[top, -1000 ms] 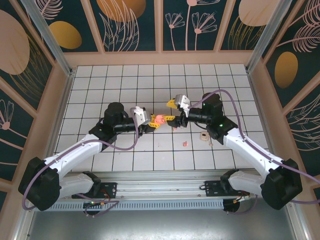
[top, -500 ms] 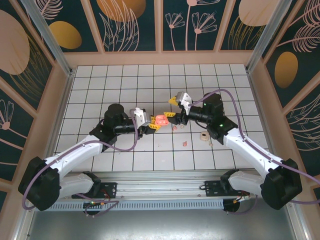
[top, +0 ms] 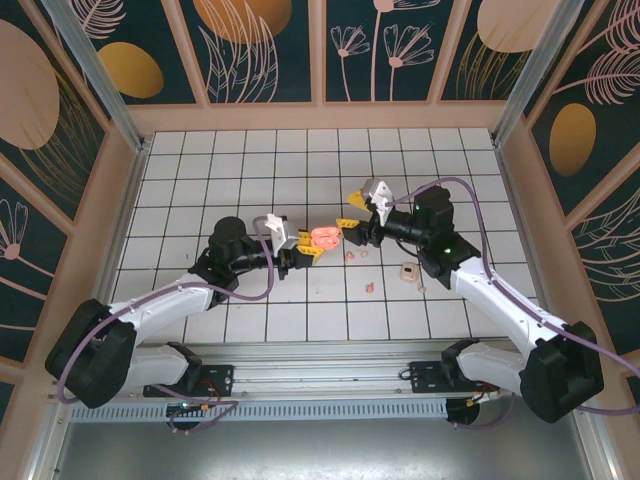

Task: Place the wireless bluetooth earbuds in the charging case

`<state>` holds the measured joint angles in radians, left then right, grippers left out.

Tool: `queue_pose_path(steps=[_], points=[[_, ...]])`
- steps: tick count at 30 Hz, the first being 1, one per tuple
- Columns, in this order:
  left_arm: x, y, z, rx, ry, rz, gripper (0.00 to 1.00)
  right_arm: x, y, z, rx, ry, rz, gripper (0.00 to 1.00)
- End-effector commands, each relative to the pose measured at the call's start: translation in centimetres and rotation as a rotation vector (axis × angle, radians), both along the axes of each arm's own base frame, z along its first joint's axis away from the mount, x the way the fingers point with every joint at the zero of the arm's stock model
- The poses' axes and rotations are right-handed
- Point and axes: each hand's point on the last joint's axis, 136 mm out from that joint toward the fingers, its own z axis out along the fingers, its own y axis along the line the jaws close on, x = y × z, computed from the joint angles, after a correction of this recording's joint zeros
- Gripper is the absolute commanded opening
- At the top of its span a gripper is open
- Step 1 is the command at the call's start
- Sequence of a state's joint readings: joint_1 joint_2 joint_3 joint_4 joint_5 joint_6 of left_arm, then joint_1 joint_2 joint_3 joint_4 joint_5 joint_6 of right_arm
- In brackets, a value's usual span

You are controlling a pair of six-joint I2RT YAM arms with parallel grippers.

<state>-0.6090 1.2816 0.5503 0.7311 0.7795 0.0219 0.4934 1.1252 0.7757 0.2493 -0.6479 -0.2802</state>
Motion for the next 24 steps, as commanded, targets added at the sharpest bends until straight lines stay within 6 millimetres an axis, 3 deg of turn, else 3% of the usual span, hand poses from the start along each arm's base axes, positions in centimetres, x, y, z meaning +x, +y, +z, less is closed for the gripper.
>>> queue_pose_path(steps=[1, 5, 10, 12, 17, 21, 24], points=[[0.0, 0.0, 0.9, -0.081, 0.004, 0.010, 0.12, -0.1, -0.6, 1.3, 0.056, 0.012, -0.014, 0.60], [0.8, 0.4, -0.4, -0.102, 0.033, 0.076, 0.13, 1.7, -2.4, 1.0, 0.120, 0.202, -0.133, 0.59], [1.3, 0.8, -2.1, -0.110, 0.086, 0.123, 0.13, 4.4, -6.3, -3.2, 0.113, 0.561, -0.505, 0.55], [1.5, 1.0, -2.7, -0.114, 0.105, 0.142, 0.12, 3.7, -7.5, -5.7, 0.075, 0.725, -0.608, 0.55], [1.9, 1.4, -4.0, -0.103, 0.143, 0.186, 0.12, 1.1, -9.5, -9.6, 0.017, 1.000, -0.765, 0.52], [2.1, 1.8, -4.3, -0.089, 0.146, 0.216, 0.12, -1.1, -10.0, -12.1, -0.068, 1.106, -0.794, 0.51], [2.1, 2.2, -4.4, -0.084, 0.145, 0.235, 0.12, -1.5, -9.1, -13.3, -0.098, 1.118, -0.738, 0.51]])
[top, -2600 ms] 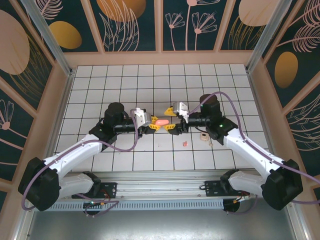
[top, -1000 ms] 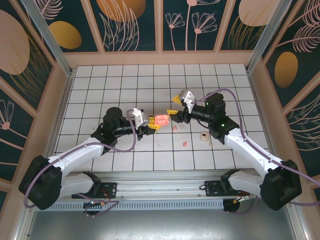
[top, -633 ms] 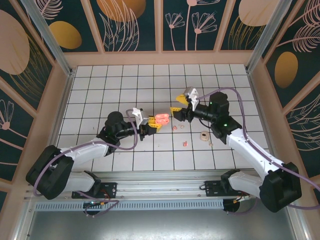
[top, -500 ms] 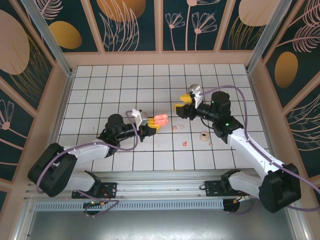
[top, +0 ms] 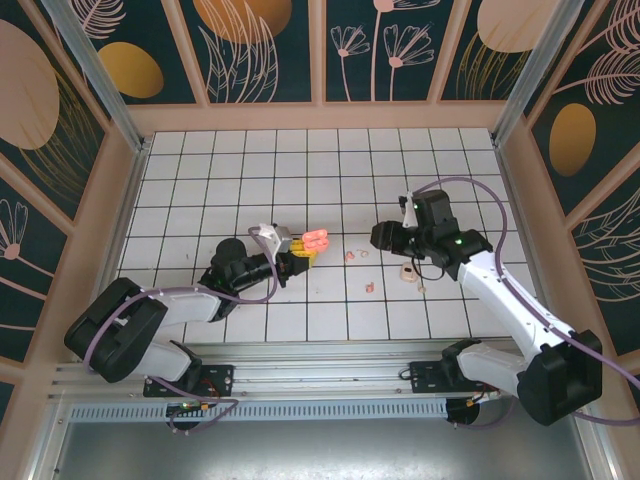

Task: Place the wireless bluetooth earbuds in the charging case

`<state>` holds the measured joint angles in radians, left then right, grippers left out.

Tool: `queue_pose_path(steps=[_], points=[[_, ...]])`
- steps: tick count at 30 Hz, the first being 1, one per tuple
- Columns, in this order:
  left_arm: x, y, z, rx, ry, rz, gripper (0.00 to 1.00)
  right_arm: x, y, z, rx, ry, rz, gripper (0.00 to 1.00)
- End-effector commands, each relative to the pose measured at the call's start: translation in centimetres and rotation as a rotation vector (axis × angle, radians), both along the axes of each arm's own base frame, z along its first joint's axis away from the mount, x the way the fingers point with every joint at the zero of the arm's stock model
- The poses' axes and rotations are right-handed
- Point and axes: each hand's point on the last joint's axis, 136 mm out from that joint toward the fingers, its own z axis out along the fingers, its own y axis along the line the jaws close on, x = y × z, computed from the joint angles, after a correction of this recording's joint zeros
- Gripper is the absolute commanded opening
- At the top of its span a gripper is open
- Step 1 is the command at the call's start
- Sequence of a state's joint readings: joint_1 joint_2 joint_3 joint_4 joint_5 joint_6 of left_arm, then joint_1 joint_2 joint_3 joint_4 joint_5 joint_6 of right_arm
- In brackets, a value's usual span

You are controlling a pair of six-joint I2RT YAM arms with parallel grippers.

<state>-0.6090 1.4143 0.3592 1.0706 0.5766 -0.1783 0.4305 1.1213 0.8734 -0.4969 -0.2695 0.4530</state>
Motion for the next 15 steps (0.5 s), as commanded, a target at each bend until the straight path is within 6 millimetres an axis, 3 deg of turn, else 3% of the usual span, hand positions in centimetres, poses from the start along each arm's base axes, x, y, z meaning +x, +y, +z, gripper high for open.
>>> queue_pose_path(steps=[1, 6, 15], points=[[-0.1, 0.4, 1.0, -0.024, -0.028, 0.028, 0.12, -1.2, 0.3, -2.2, -0.008, 0.098, 0.002, 0.51], [0.2, 1.2, 0.0, 0.008, -0.028, 0.080, 0.12, -0.9, 2.0, -4.5, 0.029, 0.194, -0.034, 0.50], [0.7, 1.7, -0.9, 0.041, -0.028, 0.122, 0.12, -0.2, 4.2, -8.4, -0.167, 0.336, -0.075, 0.48]])
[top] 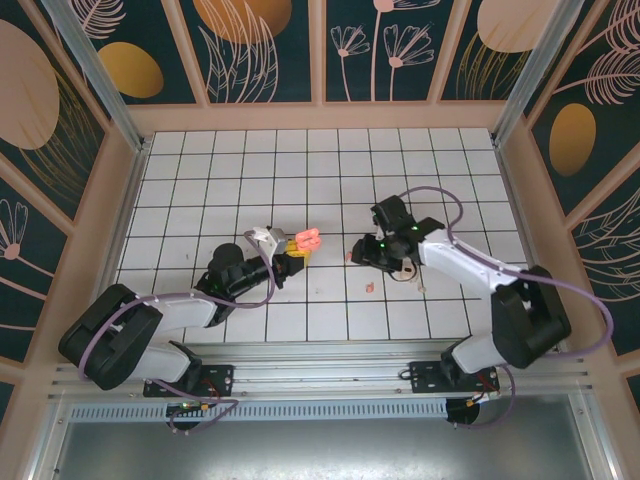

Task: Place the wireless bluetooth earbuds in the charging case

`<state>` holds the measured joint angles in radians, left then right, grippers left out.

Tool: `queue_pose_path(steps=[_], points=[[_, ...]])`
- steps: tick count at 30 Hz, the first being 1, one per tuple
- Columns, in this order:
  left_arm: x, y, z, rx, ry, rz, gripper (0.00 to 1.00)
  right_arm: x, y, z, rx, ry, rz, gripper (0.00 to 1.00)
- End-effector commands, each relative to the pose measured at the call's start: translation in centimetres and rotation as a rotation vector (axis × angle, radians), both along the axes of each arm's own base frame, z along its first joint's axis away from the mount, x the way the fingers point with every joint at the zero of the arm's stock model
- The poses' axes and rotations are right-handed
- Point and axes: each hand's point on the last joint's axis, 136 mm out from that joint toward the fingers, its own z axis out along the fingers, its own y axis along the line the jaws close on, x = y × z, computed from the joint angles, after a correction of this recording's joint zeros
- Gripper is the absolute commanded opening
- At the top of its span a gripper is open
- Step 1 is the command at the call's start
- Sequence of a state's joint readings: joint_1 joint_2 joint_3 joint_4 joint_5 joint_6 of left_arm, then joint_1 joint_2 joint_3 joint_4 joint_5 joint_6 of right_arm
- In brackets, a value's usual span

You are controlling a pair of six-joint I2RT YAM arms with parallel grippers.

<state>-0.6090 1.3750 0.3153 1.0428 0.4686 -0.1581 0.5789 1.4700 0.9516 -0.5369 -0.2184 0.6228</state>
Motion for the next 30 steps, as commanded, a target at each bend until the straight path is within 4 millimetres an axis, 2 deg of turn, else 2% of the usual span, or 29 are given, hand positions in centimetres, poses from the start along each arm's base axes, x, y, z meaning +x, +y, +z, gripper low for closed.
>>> queue_pose_path(steps=[1, 7, 14, 21, 30], points=[[0.0, 0.2, 0.1, 0.010, -0.031, 0.013, 0.12, 1.1, 0.3, -0.3, -0.059, 0.009, -0.052, 0.48], [-0.2, 0.0, -0.5, 0.051, -0.039, -0.013, 0.12, 2.8, 1.2, -2.1, -0.084, 0.025, -0.064, 0.46], [-0.4, 0.4, -0.2, 0.062, -0.057, 0.002, 0.13, 4.0, 2.0, -3.9, -0.111, 0.053, -0.058, 0.46], [-0.5, 0.7, -0.3, 0.068, -0.058, 0.013, 0.13, 5.1, 3.0, -4.8, -0.110, 0.059, -0.040, 0.45], [-0.8, 0.7, 0.4, 0.047, -0.062, 0.008, 0.13, 5.8, 2.8, -5.7, -0.164, 0.060, -0.031, 0.42]])
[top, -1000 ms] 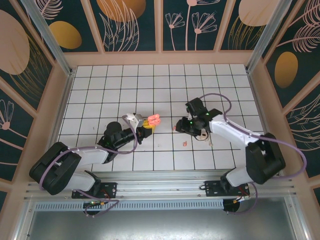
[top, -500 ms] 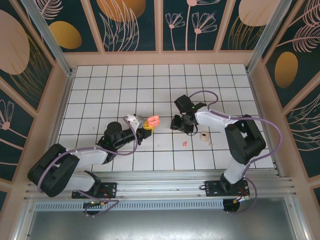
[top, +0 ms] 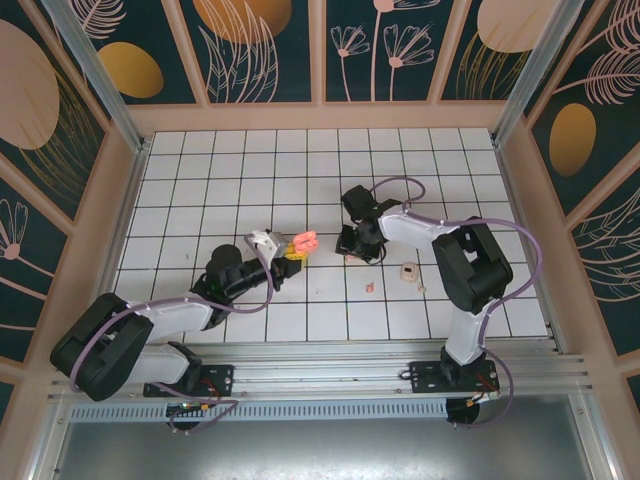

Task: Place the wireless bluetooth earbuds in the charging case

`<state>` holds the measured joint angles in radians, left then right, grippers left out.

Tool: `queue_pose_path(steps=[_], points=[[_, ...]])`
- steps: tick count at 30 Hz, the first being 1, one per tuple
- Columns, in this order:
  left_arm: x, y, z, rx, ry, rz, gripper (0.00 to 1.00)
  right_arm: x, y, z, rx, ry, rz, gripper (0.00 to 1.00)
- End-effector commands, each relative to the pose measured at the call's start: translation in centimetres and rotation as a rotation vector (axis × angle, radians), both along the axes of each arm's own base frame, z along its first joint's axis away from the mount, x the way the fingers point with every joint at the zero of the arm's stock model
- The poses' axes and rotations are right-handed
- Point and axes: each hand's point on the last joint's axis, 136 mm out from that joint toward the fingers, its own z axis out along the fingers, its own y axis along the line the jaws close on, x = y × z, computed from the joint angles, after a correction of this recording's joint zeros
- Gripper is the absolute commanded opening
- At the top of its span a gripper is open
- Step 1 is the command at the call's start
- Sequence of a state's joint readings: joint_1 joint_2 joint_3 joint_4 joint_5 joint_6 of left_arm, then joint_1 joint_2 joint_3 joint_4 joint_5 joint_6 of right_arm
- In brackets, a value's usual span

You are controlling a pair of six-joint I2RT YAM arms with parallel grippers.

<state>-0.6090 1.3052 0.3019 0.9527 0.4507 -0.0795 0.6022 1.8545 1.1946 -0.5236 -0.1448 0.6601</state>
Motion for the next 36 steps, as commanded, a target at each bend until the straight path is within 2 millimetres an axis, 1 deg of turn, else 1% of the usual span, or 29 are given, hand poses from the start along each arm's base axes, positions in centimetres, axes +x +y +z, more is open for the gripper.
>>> queue_pose_path(steps=[1, 8, 18, 24, 27, 31, 36], points=[[-0.3, 0.1, 0.7, -0.014, -0.023, -0.002, 0.13, 0.7, -0.3, -0.2, -0.050, -0.015, 0.010, 0.42], [-0.5, 0.2, 1.0, -0.023, -0.026, -0.004, 0.13, 0.8, -0.5, -0.8, -0.076, -0.010, 0.016, 0.42], [-0.5, 0.2, 1.0, -0.022, -0.025, -0.001, 0.13, 0.7, -0.4, -1.5, -0.082, 0.009, 0.024, 0.35], [-0.5, 0.2, 1.1, -0.023, -0.026, 0.001, 0.13, 0.3, -0.8, -1.9, -0.109, 0.027, 0.025, 0.37], [-0.5, 0.2, 1.2, -0.025, -0.029, 0.000, 0.13, 0.2, -1.1, -2.2, -0.123, 0.035, 0.028, 0.35], [-0.5, 0.3, 1.1, -0.020, -0.027, 0.000, 0.13, 0.2, -1.2, -2.1, -0.132, 0.026, 0.029, 0.30], [-0.5, 0.2, 0.9, -0.008, -0.026, 0.001, 0.13, 0.5, -1.3, -1.5, -0.127, -0.007, 0.022, 0.28]])
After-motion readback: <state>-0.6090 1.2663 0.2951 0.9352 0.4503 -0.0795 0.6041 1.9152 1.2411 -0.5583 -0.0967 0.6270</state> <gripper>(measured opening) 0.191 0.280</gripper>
